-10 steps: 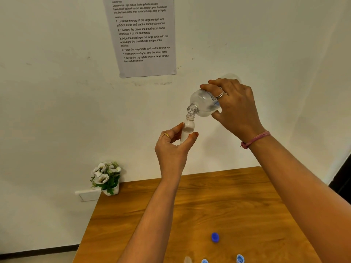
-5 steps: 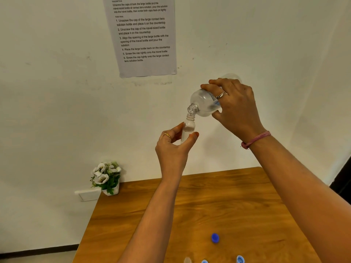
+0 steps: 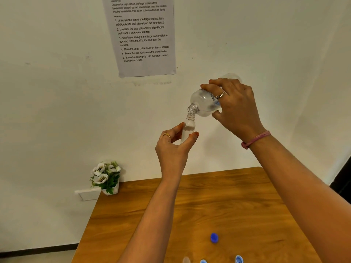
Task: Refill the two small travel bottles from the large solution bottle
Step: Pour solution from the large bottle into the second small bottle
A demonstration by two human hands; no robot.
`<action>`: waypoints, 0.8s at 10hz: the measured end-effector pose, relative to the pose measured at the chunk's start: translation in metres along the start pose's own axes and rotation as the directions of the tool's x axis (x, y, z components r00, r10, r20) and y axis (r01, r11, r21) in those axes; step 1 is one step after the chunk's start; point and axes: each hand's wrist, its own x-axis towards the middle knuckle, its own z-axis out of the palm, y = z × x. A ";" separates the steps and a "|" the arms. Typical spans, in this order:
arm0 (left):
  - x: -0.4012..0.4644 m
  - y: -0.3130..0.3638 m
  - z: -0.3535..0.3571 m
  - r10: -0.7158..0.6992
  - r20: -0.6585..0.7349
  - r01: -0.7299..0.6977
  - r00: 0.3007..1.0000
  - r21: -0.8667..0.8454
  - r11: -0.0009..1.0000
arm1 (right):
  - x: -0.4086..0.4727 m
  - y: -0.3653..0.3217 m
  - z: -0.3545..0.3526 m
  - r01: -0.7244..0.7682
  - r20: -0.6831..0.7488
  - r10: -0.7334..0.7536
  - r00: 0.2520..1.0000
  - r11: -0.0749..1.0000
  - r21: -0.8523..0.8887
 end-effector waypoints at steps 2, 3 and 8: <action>-0.002 0.001 0.002 -0.004 -0.004 0.004 1.000 -0.003 1.000 | -0.001 0.002 -0.001 0.001 0.012 -0.001 1.000 1.000 0.008; -0.003 0.001 0.004 -0.010 0.000 0.010 1.000 -0.012 1.000 | -0.001 0.004 -0.003 -0.002 0.012 0.002 1.000 1.000 0.004; -0.007 0.003 0.012 0.003 -0.011 -0.003 1.000 0.003 1.000 | -0.004 0.011 -0.006 -0.003 0.010 0.003 1.000 1.000 0.012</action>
